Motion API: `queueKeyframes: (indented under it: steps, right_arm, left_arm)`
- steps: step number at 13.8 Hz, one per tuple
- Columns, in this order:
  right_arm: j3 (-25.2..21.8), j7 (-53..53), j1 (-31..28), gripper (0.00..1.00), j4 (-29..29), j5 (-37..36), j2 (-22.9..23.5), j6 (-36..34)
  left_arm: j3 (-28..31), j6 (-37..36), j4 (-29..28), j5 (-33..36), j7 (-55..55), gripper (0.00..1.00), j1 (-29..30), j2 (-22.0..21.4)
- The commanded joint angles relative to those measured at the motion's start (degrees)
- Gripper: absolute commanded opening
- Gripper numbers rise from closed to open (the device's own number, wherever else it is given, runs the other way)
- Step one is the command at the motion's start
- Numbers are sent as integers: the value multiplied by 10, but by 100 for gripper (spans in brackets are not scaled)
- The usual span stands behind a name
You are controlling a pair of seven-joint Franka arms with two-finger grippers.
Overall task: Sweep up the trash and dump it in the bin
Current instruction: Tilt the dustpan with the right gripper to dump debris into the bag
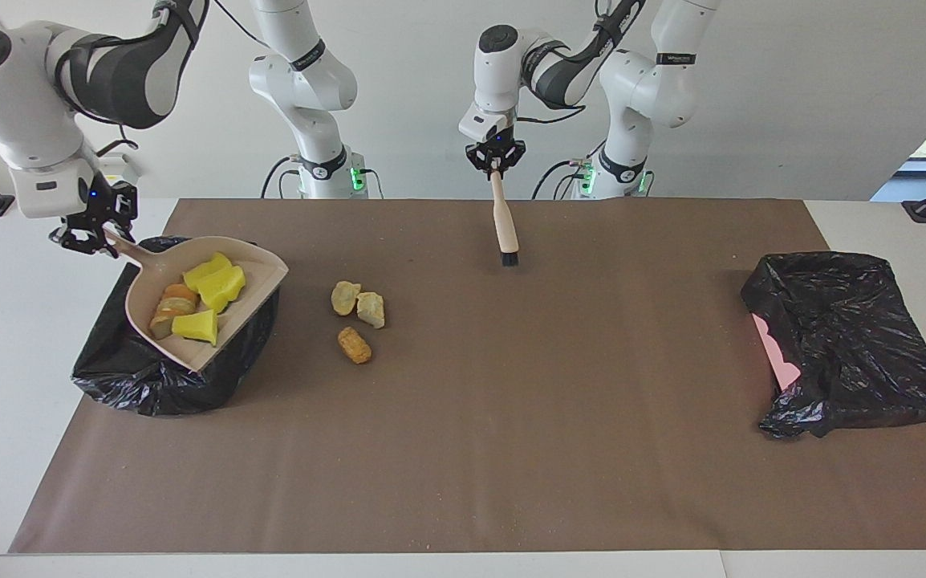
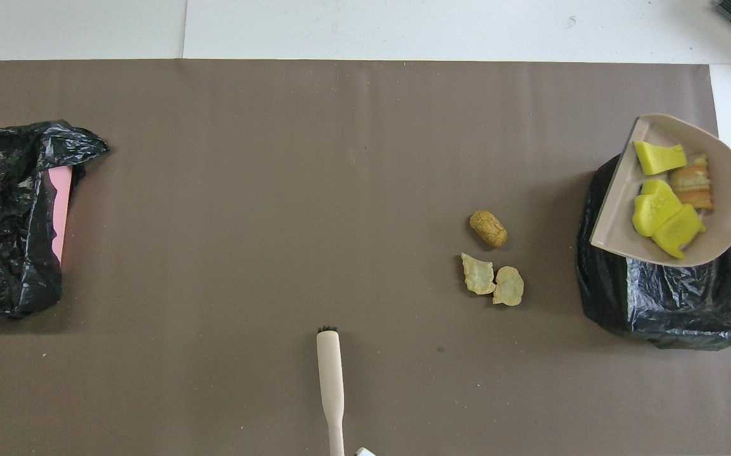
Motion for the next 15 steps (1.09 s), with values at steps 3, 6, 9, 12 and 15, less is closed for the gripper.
queueKeyframes:
  steps: [3, 6, 9, 12, 15]
  right_arm:
    - [7, -146, -57, 0, -53, -94, 3, 109]
    - [8, -207, -54, 0, -71, -149, 4, 151]
    - [8, -285, -49, 0, -82, -192, 4, 205]
    - [9, -315, -45, 0, -78, -243, 8, 216]
    - [10, -307, -27, 0, -79, -300, 9, 224]
  left_arm:
    - [8, 25, -26, -39, 14, 0, -13, -13]
    - [8, 61, -31, -41, 16, 0, -16, 4]
    - [8, 73, -33, -41, 17, 0, -16, 13]
    - [8, 73, -38, -43, 44, 0, -15, 20]
    - [9, 71, -38, -52, 57, 10, -12, 23]
